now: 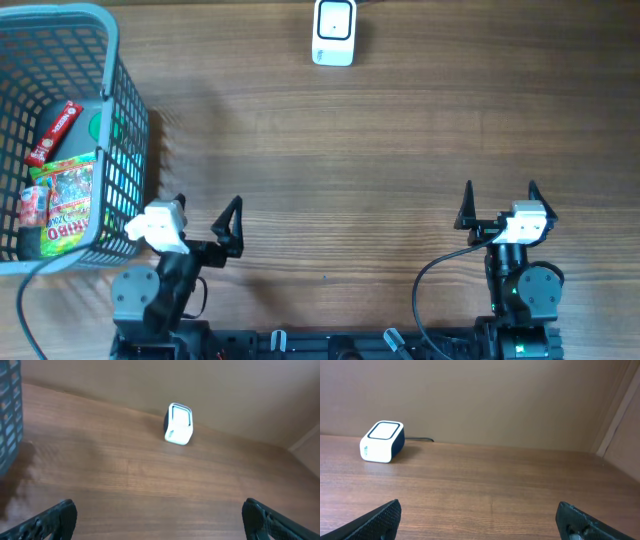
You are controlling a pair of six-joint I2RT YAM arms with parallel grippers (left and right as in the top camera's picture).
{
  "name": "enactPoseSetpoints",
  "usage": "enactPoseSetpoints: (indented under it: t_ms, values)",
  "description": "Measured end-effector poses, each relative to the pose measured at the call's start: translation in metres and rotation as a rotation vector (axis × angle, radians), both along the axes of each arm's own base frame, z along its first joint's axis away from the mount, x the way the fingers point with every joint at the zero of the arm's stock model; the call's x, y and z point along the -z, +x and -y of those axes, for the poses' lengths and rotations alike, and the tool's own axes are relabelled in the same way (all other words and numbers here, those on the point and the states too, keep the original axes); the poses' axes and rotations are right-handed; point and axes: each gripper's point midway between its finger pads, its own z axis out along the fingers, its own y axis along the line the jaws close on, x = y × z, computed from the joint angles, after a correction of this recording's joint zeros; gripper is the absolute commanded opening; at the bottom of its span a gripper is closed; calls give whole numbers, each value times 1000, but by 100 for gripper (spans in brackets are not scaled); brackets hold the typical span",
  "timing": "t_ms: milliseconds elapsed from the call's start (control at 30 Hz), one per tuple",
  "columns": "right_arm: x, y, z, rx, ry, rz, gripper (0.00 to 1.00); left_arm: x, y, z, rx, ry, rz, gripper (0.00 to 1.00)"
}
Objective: Scan the item barcode
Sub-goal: 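Move the left gripper toward the grey basket, then reach into the basket and grasp the green-lidded jar with the left gripper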
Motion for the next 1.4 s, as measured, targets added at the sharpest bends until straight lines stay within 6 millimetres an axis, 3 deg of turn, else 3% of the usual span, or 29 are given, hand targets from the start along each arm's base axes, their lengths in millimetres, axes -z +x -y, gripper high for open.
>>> enactPoseSetpoints:
  t_ms: [167,300,400,700,900,1000,1067,1200,1233,1400]
  values:
    - [1,0,0,0,0,-3,100,-44,5,14,81,-16,-28,100]
    - [1,0,0,0,0,-3,100,-38,5,31,176,-48,-86,100]
    - [1,0,0,0,0,-3,100,-54,14,34,193,-60,-102,100]
    - [1,0,0,0,0,-5,100,-114,61,21,112,2,-173,100]
    - [1,0,0,0,0,-5,100,-154,76,7,55,80,-97,100]
    - [1,0,0,0,0,-5,100,-179,88,-18,-39,89,-71,100]
    - [1,0,0,0,0,-5,100,-186,100,-48,-138,62,-87,100]
    - [1,0,0,0,0,-5,100,-146,124,-126,-390,-79,-239,100]
    - [1,0,0,0,0,-5,100,-121,130,-160,-482,-115,-310,100]
    - [1,0,0,0,0,-5,100,-81,124,-230,-677,-232,-409,100]
